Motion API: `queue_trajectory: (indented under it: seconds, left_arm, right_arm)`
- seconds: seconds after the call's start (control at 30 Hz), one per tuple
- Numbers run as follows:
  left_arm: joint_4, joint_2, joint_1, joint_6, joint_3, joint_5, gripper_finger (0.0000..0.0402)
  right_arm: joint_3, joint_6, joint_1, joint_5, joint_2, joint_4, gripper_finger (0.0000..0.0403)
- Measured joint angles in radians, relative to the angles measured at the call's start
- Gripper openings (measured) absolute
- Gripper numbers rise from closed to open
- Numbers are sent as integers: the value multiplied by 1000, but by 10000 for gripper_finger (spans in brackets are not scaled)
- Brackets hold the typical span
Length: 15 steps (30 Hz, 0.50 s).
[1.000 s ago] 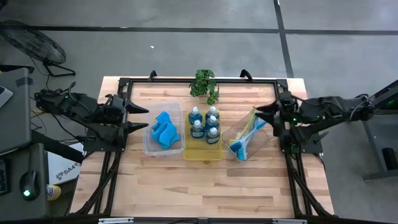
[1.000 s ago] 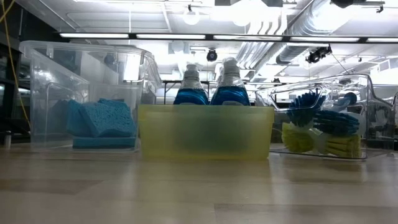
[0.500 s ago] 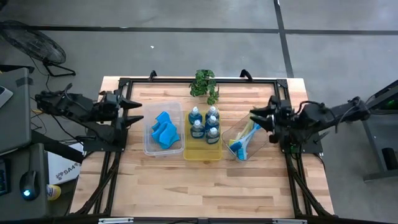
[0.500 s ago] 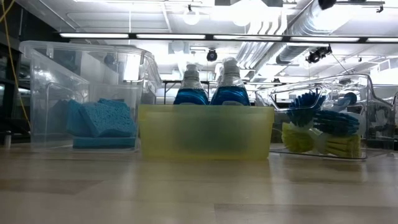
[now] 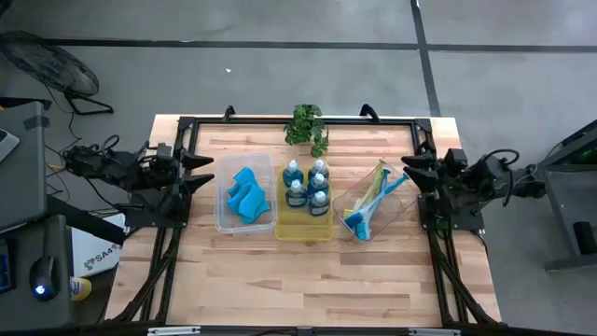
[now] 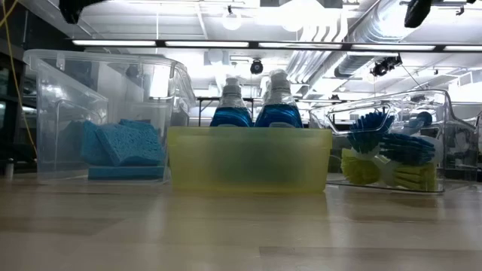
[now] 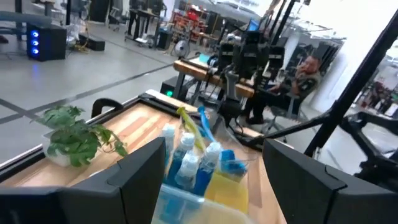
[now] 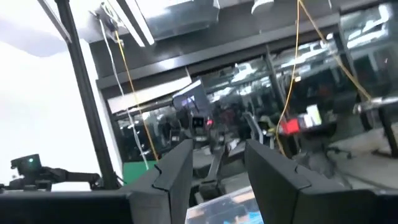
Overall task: Pick & Place Kitchen Sink Supplies
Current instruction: Return to Home Position
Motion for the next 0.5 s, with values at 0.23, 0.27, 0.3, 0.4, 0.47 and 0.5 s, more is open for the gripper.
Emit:
queue_trajectory:
  seconds: [0.23,0.27,0.3,0.4,0.47,0.5]
  left_arm:
    - [148,-85,0,1,-157,-56,264]
    - [181,-92,0,1,-182,-57,264]
    - [223,-97,0,2,-207,-58,264]
    - [309,-108,0,2,-278,-63,264]
    - [370,-109,0,-1,-326,-73,264]
    - [406,-109,0,-2,-350,-77,264]
  right_arm:
    - [-64,-4,-56,-63,-48,32,140]
    - [-83,2,-62,-73,-47,52,140]
    - [-103,5,-68,-87,-45,86,140]
    - [-168,7,-85,-119,-46,204,140]
    - [-208,14,-96,-131,-46,258,140]
    - [-225,24,-102,-143,-46,280,140]
